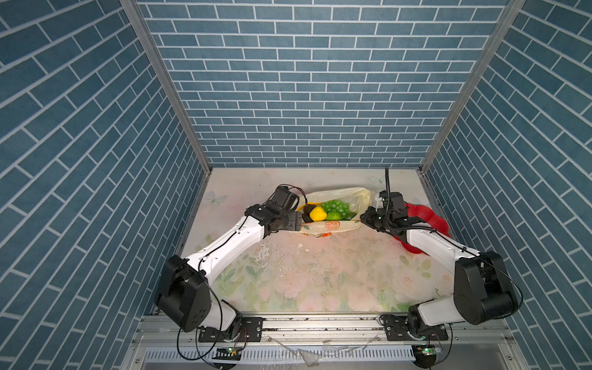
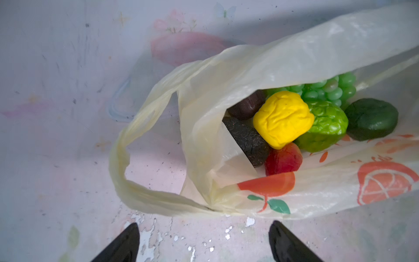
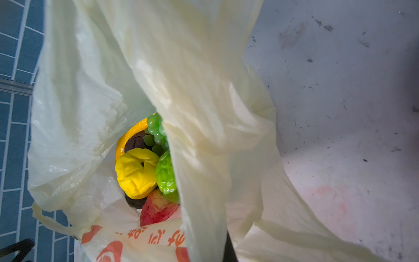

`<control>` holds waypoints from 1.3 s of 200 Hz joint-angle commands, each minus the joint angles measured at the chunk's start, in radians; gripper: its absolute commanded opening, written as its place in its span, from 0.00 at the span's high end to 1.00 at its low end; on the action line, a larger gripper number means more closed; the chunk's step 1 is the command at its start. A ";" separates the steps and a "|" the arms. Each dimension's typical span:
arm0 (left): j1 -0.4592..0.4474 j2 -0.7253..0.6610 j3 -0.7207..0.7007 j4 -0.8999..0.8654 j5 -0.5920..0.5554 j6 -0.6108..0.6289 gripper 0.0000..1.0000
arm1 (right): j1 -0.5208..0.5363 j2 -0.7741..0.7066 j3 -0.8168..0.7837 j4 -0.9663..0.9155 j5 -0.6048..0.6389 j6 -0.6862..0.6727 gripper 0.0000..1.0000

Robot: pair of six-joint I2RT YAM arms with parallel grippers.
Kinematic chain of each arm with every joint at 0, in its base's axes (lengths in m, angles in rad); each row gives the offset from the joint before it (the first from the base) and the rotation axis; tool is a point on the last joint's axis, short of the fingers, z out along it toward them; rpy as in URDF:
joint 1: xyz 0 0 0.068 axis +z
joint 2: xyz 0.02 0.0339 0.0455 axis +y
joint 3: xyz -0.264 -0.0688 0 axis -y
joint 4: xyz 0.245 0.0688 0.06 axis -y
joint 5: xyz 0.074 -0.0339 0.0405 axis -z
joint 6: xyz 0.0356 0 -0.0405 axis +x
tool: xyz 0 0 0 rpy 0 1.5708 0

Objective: Take fruits out of the plastic bag
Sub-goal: Spread open the plastic bag at the top-center of the table.

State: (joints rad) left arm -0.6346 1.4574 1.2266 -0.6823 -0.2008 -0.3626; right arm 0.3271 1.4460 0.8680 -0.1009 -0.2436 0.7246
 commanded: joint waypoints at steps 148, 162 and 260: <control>0.279 0.560 0.451 0.062 0.230 -0.079 0.78 | -0.015 0.045 0.049 0.010 -0.026 -0.143 1.00; 0.334 0.552 0.431 0.091 0.280 -0.134 0.88 | -0.026 0.070 0.054 0.024 -0.046 -0.157 1.00; 0.395 0.660 0.676 0.017 0.359 -0.152 0.94 | -0.001 0.142 0.106 0.041 -0.074 -0.146 1.00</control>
State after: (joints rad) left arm -0.2241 2.0544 1.7748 -0.6094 0.1375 -0.5419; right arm 0.3065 1.5860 0.9211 -0.0620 -0.3256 0.6044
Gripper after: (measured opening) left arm 0.046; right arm 0.046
